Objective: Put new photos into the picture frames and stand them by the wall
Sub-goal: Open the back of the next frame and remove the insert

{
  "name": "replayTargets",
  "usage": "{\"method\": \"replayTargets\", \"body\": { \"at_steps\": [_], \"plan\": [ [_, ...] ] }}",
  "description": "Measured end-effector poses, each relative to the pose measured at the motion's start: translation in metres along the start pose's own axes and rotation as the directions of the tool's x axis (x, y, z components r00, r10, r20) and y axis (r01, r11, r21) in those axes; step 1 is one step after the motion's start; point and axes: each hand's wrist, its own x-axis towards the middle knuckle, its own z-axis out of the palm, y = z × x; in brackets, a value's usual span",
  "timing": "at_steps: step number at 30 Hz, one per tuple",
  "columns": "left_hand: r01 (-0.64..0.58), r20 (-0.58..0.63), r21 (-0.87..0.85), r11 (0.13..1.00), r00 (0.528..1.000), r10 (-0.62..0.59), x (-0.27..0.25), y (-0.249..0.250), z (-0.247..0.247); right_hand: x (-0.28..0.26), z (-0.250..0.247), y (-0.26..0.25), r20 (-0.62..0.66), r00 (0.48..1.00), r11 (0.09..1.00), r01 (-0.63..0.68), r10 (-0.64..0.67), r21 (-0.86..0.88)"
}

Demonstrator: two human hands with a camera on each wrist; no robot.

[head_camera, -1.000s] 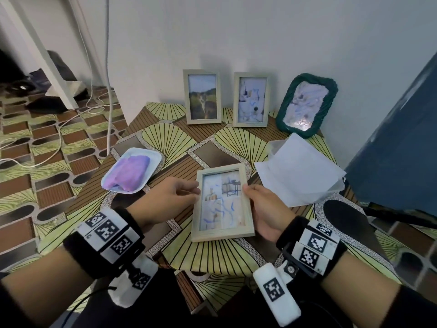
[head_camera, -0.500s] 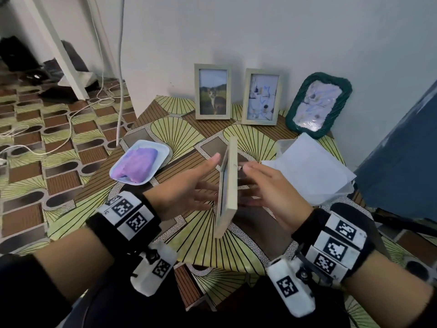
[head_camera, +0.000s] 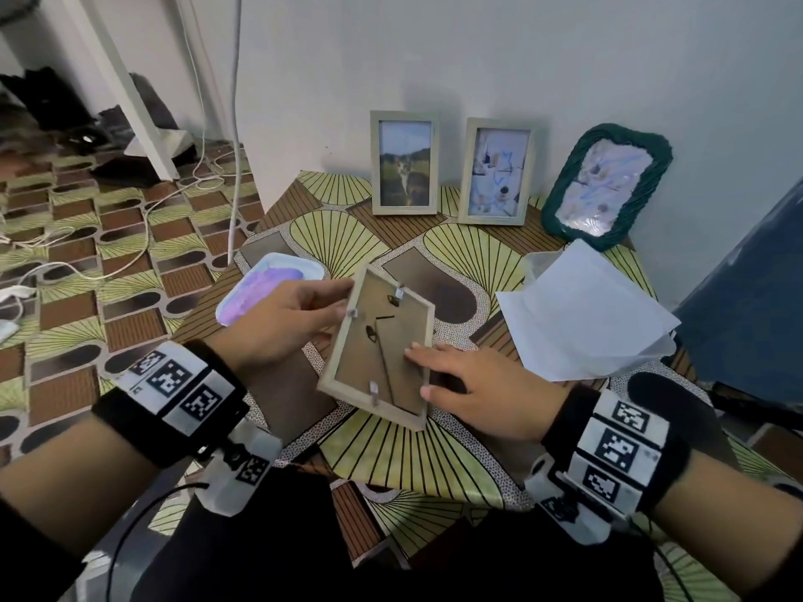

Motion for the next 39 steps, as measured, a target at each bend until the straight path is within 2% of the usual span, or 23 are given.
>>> {"method": "replayTargets", "body": {
  "at_steps": [5,8,10,12,14,15,17,19,21,24,30,39],
  "plan": [
    [0.042,0.092,0.135,0.990,0.994,-0.055,-0.006,-0.013,-0.001,-0.001,0.002,-0.002,0.046,0.999,0.983,0.022,-0.013,-0.180],
    [0.074,0.067,0.373,0.925,0.992,-0.107,-0.003,-0.022,-0.002,-0.001,0.001,-0.004,0.035,0.999,0.976,0.033,-0.026,-0.214],
    [0.065,0.039,0.470,0.880,0.995,-0.094,-0.002,-0.024,-0.001,0.000,-0.003,-0.006,-0.078,0.996,0.987,0.039,-0.052,-0.158],
    [0.017,0.003,0.498,0.867,1.000,-0.021,-0.003,-0.025,-0.001,0.003,-0.007,-0.008,-0.240,0.970,0.995,0.013,-0.036,-0.096],
    [-0.057,-0.014,0.557,0.829,0.997,0.078,-0.002,-0.024,0.000,0.009,-0.011,-0.008,-0.344,0.939,0.996,-0.051,0.022,-0.074],
    [-0.103,0.006,0.618,0.779,0.992,0.127,0.000,-0.025,0.000,0.013,-0.013,-0.008,-0.355,0.934,0.993,-0.084,0.049,-0.086],
    [-0.171,0.109,0.805,0.568,0.984,0.141,0.006,-0.026,-0.002,0.021,-0.017,-0.008,-0.285,0.953,0.978,-0.150,0.104,-0.144],
    [-0.178,0.181,0.925,0.335,0.983,0.024,0.012,-0.028,-0.002,0.029,-0.018,-0.008,-0.181,0.972,0.954,-0.191,0.151,-0.231],
    [-0.179,0.201,0.952,0.247,0.977,-0.069,0.015,-0.030,-0.004,0.036,-0.016,-0.009,-0.142,0.974,0.935,-0.211,0.176,-0.285],
    [-0.191,0.216,0.958,0.216,0.971,-0.103,0.017,-0.030,-0.008,0.041,-0.014,-0.009,-0.164,0.969,0.934,-0.227,0.187,-0.275],
    [-0.186,0.195,0.958,0.217,0.981,-0.019,0.023,-0.032,-0.014,0.042,-0.016,-0.007,-0.190,0.971,0.951,-0.192,0.147,-0.243],
    [-0.160,0.164,0.976,0.146,0.986,-0.014,0.032,-0.031,-0.007,0.048,-0.013,-0.007,-0.224,0.970,0.959,-0.152,0.097,-0.241]
  ]
}}
